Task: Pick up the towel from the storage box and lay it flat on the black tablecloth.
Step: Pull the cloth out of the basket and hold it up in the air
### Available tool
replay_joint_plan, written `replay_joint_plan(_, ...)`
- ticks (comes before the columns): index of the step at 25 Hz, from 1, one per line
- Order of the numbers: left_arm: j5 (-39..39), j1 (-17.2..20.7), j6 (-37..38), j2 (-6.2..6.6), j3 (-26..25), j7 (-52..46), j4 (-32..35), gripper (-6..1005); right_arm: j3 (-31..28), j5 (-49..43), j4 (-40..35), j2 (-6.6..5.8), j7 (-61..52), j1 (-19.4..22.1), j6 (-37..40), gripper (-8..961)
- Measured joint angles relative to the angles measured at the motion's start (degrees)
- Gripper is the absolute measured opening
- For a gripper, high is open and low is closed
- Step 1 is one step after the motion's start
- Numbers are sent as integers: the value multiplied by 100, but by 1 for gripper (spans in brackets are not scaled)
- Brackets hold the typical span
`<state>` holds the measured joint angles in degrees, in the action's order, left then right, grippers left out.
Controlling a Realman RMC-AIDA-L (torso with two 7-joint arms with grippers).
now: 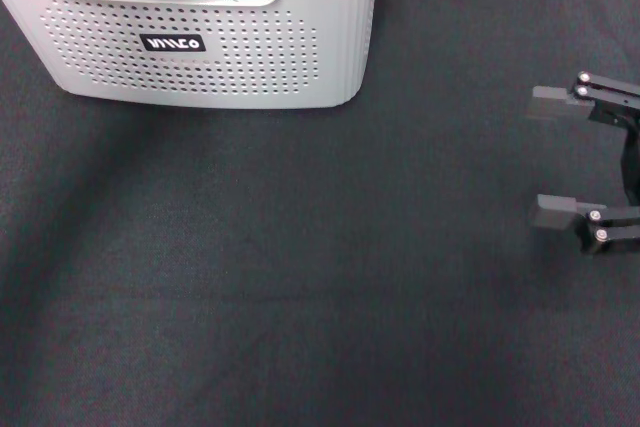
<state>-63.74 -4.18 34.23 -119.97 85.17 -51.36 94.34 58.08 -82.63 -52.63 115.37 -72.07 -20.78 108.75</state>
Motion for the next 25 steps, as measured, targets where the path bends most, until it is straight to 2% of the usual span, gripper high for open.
replay_joint_plan(3,1149,111,1116,1,-497,-110,-13,16,-4,-3,13,-3,25,-3,16,843)
replay_joint_plan(6,1865,193,1996,2,-927,-422,-45,16,-6,-5,17,-4,33,2,70,842)
replay_joint_plan(16,1963,37,3609,11,-2212,-2853,-65,16,-8,36,26,19,44,-6,126,842)
replay_joint_plan(20,1969,41,3998,5,-2320,-3122,-207,16,32,281,226,44,137,-77,129,841)
replay_joint_plan(25,2001,24,4649,0,-2292,-3219,-768,16,48,703,697,57,383,-296,237,841)
